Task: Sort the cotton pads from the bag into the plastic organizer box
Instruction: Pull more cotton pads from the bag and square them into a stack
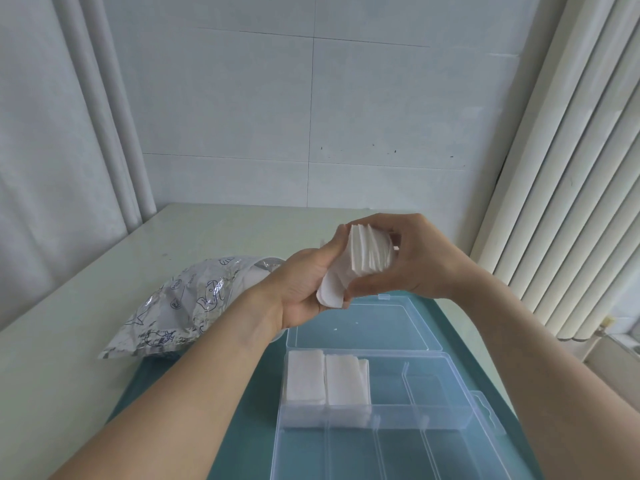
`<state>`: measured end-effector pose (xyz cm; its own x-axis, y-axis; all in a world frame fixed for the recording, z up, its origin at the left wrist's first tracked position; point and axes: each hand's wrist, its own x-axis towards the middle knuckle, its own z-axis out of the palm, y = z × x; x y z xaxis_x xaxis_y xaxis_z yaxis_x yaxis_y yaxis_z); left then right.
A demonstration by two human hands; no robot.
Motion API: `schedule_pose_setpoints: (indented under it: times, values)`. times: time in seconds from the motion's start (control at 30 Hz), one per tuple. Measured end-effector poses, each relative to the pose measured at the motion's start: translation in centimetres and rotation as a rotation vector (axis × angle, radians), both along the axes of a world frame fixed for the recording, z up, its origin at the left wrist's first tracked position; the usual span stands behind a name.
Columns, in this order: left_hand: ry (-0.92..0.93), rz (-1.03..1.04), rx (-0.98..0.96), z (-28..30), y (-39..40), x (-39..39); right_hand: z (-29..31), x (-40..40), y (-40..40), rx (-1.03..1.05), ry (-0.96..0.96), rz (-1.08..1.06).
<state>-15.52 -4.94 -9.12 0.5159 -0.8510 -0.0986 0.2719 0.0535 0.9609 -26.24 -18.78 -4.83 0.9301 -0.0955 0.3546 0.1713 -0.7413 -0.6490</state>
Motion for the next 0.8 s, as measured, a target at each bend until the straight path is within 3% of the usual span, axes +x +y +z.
schedule_pose_setpoints:
  times: [0.27,0.47,0.7,0.8]
  values:
    - [-0.056,-0.148,0.068,-0.5,0.4,0.1,-0.6,0.4,0.9,-0.106,0.144,0.027]
    - [0.039,-0.088,0.03,-0.6,0.3,0.5,-0.5,0.5,-0.1,-0.116,0.074,-0.117]
    - [0.165,-0.01,-0.106,-0.5,-0.1,0.4,-0.3,0.3,-0.5,0.161,0.09,0.001]
    - [0.2,0.0,-0.173,-0.4,-0.5,0.3,-0.6,0.5,0.4,0.132,0.116,0.006]
